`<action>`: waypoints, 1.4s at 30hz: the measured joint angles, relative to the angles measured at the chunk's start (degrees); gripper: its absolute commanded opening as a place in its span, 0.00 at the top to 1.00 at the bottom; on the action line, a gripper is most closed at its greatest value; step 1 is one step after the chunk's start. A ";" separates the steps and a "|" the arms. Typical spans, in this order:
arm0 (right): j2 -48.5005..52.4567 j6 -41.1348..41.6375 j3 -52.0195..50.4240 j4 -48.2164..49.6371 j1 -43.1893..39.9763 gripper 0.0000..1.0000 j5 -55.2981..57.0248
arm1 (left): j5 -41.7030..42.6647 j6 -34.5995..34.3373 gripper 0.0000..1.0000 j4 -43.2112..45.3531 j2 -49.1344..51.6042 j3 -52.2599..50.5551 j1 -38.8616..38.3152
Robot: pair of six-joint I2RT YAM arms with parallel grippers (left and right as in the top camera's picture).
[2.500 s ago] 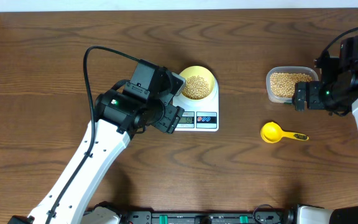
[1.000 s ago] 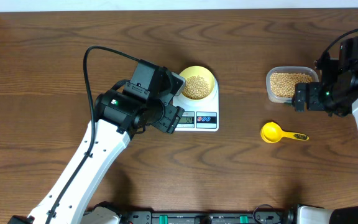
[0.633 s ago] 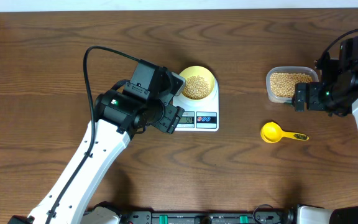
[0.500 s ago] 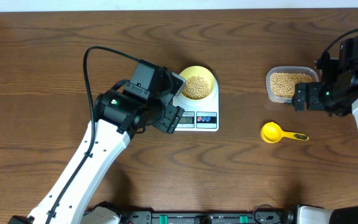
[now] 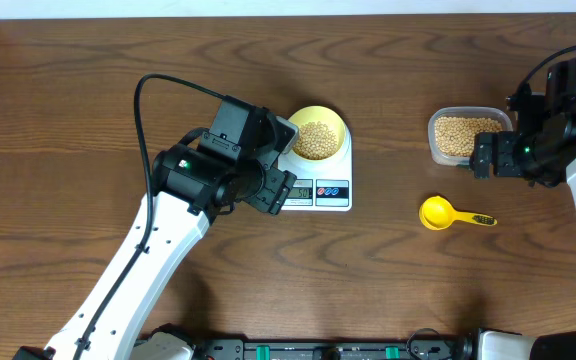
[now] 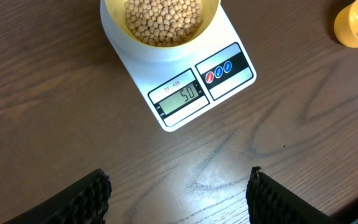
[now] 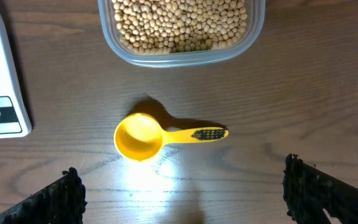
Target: Scoop item into bowl and weigh 50g on scale
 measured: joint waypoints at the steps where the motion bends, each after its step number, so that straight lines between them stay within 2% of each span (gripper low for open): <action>1: 0.00 0.00 0.02 -0.02 0.00 0.01 0.00 | 0.00 0.00 0.27 0.00 0.00 0.00 0.00; 13: 0.00 2.43 0.02 -2.49 0.00 0.01 0.04 | 0.00 0.00 0.27 0.00 0.00 0.00 0.00; 18: 0.00 10.38 0.02 -4.22 0.00 0.01 2.23 | 0.00 0.00 0.27 0.00 0.00 0.00 0.00; 30: 0.00 37.09 0.02 -10.45 0.00 0.01 8.94 | 0.00 0.00 0.27 0.00 0.00 0.00 0.00; 35: 0.00 41.62 0.02 -10.71 0.00 0.01 9.33 | 0.00 0.00 0.27 0.00 0.00 0.00 0.00; 42: 0.00 43.39 0.02 -10.78 0.00 0.01 9.35 | 0.00 0.00 0.27 0.00 0.00 0.00 0.00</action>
